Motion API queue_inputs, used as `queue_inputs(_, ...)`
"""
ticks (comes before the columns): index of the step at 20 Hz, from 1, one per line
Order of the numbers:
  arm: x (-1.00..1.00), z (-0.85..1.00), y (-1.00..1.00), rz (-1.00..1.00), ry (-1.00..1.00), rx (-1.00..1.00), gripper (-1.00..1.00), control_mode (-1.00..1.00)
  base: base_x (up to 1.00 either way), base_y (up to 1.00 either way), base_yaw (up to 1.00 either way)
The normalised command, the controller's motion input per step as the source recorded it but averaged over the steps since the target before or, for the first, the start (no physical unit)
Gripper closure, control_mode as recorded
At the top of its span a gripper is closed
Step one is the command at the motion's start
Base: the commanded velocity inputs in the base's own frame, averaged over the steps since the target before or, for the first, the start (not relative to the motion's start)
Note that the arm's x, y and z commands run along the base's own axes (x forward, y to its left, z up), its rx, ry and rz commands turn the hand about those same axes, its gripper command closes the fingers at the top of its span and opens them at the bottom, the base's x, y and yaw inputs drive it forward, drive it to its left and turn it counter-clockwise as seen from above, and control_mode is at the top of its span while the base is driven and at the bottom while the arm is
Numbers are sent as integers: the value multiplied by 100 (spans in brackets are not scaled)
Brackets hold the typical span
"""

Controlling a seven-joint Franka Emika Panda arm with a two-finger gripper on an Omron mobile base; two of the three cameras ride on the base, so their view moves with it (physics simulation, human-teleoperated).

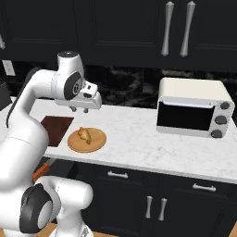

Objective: Pick up the knife from the drawer and place it on the cutting board. Then place the meat from the plate to the cutting board.

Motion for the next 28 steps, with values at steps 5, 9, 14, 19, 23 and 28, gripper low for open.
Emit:
queue_inputs(5,-17,0,0,0,0,0,-100,-100,0,0,0)
queue_inputs(9,-40,-7,0,0,0,0,-100,-100,0,0,0)
queue_inputs(14,-40,-37,16,0,0,-5,-100,-100,0,0,0)
queue_inputs(19,-22,-37,43,3,0,-7,-100,-100,0,0,0)
queue_inputs(23,-8,-34,65,0,0,-8,-100,-100,0,0,0)
queue_inputs(28,-10,-29,69,0,0,-4,-100,-100,0,0,0)
